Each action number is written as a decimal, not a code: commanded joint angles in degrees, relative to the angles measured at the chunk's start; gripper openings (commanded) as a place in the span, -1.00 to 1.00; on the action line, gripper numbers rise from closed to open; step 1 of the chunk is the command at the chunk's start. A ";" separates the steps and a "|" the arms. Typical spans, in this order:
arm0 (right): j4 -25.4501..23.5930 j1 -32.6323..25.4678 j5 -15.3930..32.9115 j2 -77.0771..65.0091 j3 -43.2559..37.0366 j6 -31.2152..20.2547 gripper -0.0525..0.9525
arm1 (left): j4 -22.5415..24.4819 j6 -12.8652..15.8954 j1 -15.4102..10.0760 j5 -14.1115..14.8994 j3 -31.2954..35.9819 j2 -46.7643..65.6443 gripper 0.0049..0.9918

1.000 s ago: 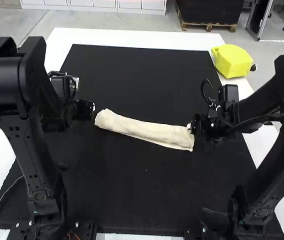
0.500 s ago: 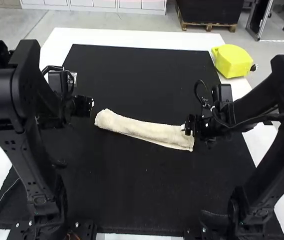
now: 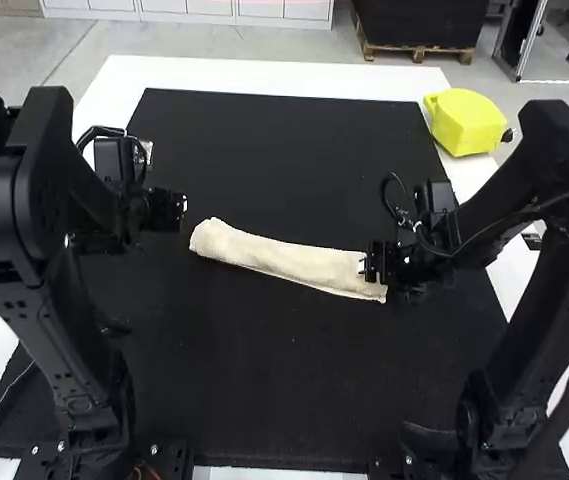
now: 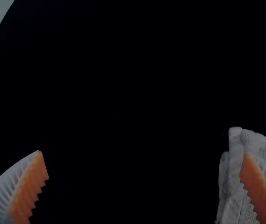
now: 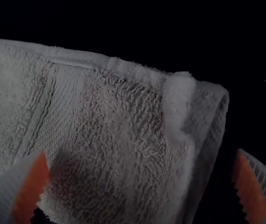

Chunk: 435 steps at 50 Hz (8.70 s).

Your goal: Fold the towel.

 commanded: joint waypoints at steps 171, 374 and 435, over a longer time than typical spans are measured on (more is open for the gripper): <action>-1.91 35.12 -13.09 26.83 53.43 20.55 0.40 | 3.12 0.09 7.19 -1.91 -8.20 -5.33 0.94; -20.28 22.38 -3.07 -9.74 54.74 9.12 0.90 | -24.74 -7.12 -3.71 -2.35 18.43 -27.92 0.94; -11.14 -7.42 15.30 -92.44 -2.47 -16.46 0.92 | -17.62 5.80 -4.50 -7.01 -4.42 -82.15 0.94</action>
